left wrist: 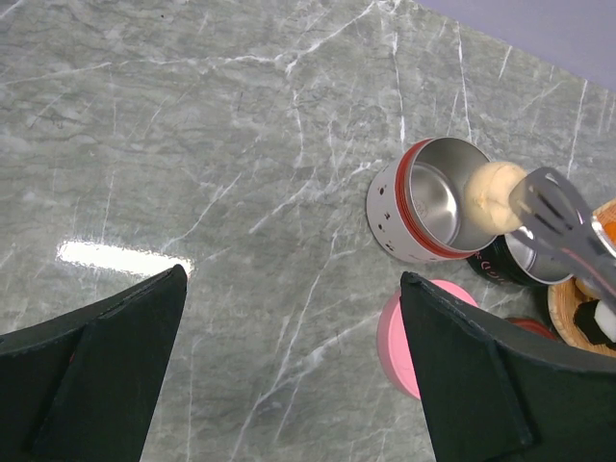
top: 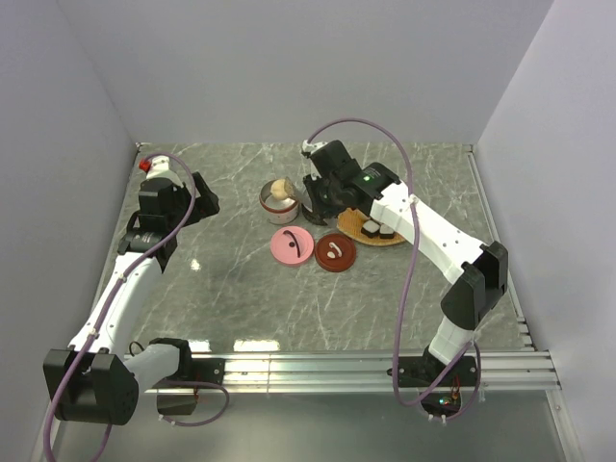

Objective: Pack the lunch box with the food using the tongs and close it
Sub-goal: Place the food into the lunch box

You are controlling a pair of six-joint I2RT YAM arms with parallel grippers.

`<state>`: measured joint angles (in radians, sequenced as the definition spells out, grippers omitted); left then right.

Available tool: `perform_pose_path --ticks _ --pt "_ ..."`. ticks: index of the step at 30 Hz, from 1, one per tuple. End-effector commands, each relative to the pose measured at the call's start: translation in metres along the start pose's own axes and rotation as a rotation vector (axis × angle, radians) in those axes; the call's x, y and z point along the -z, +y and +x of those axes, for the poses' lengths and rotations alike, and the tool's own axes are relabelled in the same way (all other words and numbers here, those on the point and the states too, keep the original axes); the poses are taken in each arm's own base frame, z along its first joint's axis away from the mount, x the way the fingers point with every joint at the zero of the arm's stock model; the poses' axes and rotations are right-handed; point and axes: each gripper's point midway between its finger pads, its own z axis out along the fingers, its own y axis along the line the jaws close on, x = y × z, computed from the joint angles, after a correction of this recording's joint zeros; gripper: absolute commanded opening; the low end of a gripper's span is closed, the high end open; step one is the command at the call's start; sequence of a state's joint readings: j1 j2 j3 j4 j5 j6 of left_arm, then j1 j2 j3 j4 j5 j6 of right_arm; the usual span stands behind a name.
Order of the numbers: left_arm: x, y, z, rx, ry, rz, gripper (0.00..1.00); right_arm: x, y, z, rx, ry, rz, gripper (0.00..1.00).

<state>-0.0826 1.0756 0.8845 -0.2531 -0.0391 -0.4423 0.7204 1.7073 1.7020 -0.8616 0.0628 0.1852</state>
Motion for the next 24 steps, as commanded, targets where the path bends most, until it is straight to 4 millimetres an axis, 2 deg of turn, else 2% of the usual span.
perform_pose_path --ticks 1,13,19,24 --pt "0.005 -0.004 -0.011 0.008 -0.044 0.014 0.99 0.017 -0.001 -0.031 -0.002 -0.102 0.014 0.32" --pt "0.006 -0.006 -0.010 0.009 -0.039 0.020 1.00 0.019 -0.002 -0.032 -0.005 -0.116 0.020 0.43" --pt "0.006 -0.007 -0.011 0.012 -0.039 0.024 1.00 0.027 -0.004 -0.037 -0.020 -0.149 0.028 0.43" --pt "0.006 -0.007 -0.010 0.014 -0.038 0.026 1.00 0.039 -0.017 -0.037 -0.025 -0.166 0.087 0.43"
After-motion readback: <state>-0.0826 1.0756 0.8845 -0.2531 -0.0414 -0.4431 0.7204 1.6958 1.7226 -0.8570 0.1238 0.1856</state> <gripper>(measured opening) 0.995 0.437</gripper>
